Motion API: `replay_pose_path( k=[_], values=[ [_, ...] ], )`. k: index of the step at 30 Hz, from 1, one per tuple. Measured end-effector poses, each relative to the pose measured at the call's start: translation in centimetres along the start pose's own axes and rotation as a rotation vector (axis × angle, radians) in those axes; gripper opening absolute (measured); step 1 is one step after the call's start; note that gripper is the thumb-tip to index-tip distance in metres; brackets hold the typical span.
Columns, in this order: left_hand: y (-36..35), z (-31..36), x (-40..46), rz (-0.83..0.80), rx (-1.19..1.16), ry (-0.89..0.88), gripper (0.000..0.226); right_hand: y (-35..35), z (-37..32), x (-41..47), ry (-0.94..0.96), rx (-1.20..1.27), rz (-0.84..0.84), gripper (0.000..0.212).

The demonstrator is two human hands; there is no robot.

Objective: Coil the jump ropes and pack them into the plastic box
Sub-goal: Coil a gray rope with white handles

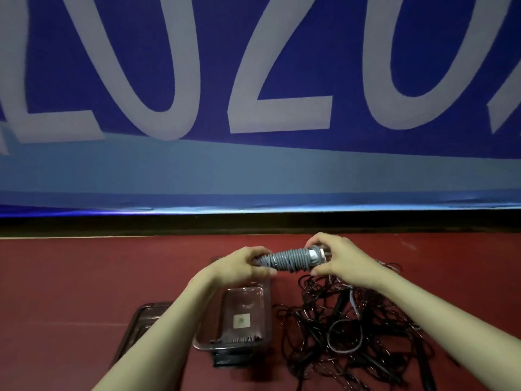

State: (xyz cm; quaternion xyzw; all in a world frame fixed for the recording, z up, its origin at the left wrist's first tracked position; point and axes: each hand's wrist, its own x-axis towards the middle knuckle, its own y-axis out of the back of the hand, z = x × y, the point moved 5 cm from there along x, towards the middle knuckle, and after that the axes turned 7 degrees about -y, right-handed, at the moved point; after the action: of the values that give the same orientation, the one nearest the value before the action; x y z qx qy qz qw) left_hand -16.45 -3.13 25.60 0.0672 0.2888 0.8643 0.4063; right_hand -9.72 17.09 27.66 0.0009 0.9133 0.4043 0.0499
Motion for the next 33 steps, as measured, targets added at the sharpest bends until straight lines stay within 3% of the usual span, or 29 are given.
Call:
replay_pose_path(
  k=[5, 7, 9, 13, 18, 21, 27, 33],
  values=[
    [1.2, -5.3, 0.0, 0.14, 0.237, 0.092, 0.035, -6.3, 0.3, 3.2, 0.024, 0.033, -0.011, 0.043],
    [1.3, -7.3, 0.0, 0.11, 0.494, 0.181, 0.045, -8.9, 0.8, 4.5, 0.011, 0.046, -0.032, 0.046],
    [1.3, -9.7, -0.2, 0.068, 0.587, 0.253, 0.047, -11.2, 1.3, 5.5, -0.01, 0.063, -0.061, 0.048],
    [0.8, -14.1, -0.1, 0.061, 0.564, 0.315, 0.037, -15.4, 2.6, 7.5, -0.06, 0.104, -0.112, 0.042],
    [-0.3, -17.9, 0.9, 0.042, 0.6, 0.356, 0.038, -18.7, 3.8, 9.1, -0.061, -0.039, -0.133, 0.037],
    [-1.1, -19.4, 1.7, 0.028, 0.568, 0.362, 0.04, -19.3, 4.3, 10.0, 0.014, -0.108, -0.109, 0.046],
    [-3.4, -22.4, 2.9, -0.067, 0.66, 0.43, 0.037, -20.0, 6.3, 10.6, -0.122, 0.021, -0.119, 0.074],
    [-6.2, -25.7, 3.4, -0.126, 0.586, 0.521, 0.035, -21.5, 7.6, 10.1, -0.208, 0.162, -0.202, 0.077]
  ],
)
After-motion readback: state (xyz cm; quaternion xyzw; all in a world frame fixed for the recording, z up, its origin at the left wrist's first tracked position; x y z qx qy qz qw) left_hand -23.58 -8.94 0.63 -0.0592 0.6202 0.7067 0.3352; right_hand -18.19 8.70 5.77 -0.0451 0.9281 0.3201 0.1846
